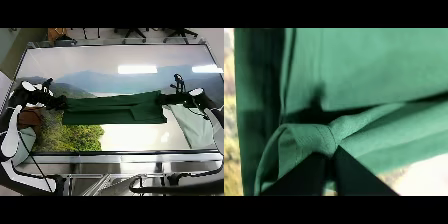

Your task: Fold the shirts.

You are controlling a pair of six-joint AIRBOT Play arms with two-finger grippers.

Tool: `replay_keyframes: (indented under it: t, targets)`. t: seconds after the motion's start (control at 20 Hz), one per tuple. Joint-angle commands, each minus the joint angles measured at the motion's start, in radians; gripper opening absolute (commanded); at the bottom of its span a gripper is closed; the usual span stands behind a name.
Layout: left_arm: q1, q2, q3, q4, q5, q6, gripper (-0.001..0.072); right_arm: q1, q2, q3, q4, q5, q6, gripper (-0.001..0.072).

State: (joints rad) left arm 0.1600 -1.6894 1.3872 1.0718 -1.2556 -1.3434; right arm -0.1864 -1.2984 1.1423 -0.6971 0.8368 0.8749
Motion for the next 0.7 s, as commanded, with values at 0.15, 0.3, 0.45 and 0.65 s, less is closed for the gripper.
replay_keyframes:
  t: [0.15,0.3,0.45,0.65]
  targets:
    - [-0.022,-0.059,0.154,0.001,-0.078,0.0,0.069,-0.081,-0.006,0.117,-0.074,0.082,0.005,0.0443]
    - [-0.013,-0.059,0.22,0.002,-0.131,-0.01,0.0689,-0.132,-0.035,0.118,-0.074,0.18,0.012,0.0529]
    - [-0.001,-0.058,0.241,-0.001,-0.171,-0.027,0.0689,-0.136,-0.09,0.118,-0.069,0.238,0.011,0.0647]
    - [0.012,-0.05,0.241,0.0,-0.193,-0.036,0.0689,-0.135,-0.154,0.118,-0.019,0.246,-0.008,0.0641]
